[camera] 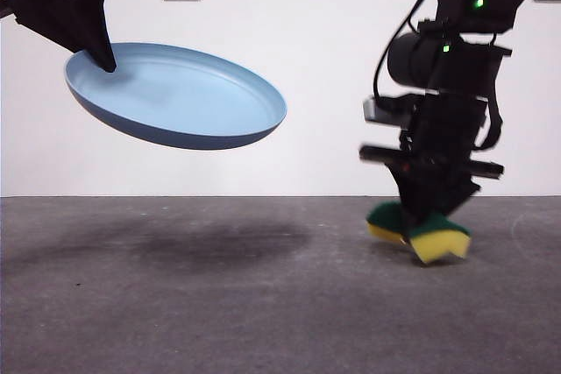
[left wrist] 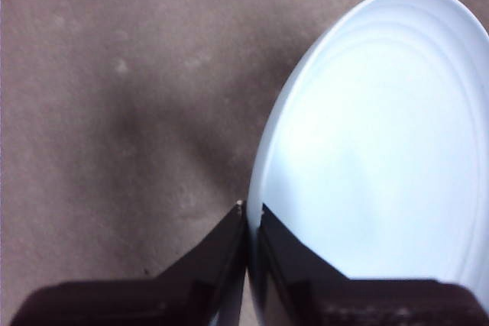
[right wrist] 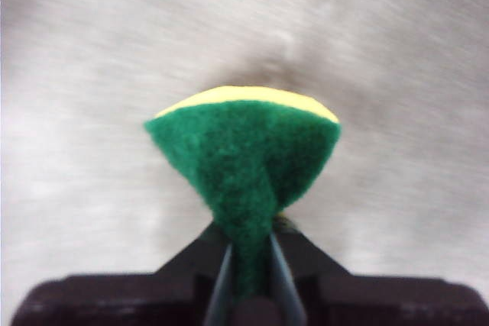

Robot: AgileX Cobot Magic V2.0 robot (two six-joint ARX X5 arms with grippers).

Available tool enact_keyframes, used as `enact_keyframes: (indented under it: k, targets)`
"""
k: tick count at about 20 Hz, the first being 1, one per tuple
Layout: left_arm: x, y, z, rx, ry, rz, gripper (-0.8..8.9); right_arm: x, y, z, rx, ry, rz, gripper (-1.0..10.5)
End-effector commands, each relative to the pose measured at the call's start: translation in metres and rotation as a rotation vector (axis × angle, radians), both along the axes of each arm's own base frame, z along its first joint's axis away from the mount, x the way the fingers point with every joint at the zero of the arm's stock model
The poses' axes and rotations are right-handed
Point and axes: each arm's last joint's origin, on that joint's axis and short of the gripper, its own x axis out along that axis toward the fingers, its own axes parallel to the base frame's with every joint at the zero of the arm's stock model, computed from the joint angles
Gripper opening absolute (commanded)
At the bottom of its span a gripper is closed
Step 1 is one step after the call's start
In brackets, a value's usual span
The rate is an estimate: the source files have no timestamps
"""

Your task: Pick up the plate,pick up the cloth,clean the plate with the cloth

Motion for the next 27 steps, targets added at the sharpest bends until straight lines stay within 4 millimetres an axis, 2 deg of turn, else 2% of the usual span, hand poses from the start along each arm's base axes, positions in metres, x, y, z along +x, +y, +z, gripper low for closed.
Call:
enact_keyframes:
  k: [1, 6, 9, 11, 13, 16, 21, 23, 27]
  targets:
    - [0.006, -0.001, -0.003, 0.014, -0.023, 0.027, -0.07, -0.011, 0.009, 0.029, 0.120, -0.041, 0.026, -0.1]
    - [0.017, -0.013, -0.020, 0.070, 0.019, 0.073, -0.07, -0.044, 0.027, 0.088, 0.231, -0.174, 0.077, -0.1]
    - [0.012, -0.034, -0.023, 0.017, 0.052, -0.009, -0.07, -0.065, 0.050, 0.111, 0.287, -0.270, 0.160, -0.1]
    - [0.004, -0.052, -0.023, 0.007, 0.060, -0.081, -0.07, -0.069, 0.062, 0.113, 0.309, -0.304, 0.195, -0.1]
    - [-0.004, -0.068, -0.023, -0.009, 0.072, -0.153, -0.07, -0.070, 0.072, 0.111, 0.254, -0.354, 0.175, -0.1]
    - [-0.012, -0.084, -0.023, -0.045, 0.087, -0.239, -0.07, -0.069, 0.078, 0.104, 0.213, -0.369, 0.160, -0.1]
    - [-0.008, -0.090, -0.017, -0.151, 0.040, -0.250, -0.07, -0.071, 0.086, 0.098, 0.267, -0.313, 0.218, -0.1]
    - [-0.004, -0.090, -0.012, -0.202, 0.006, -0.238, -0.07, -0.077, 0.093, 0.098, 0.325, -0.274, 0.279, -0.1]
    - [0.002, -0.087, -0.008, -0.235, -0.039, -0.206, -0.07, -0.092, 0.101, 0.093, 0.287, -0.196, 0.320, -0.1]
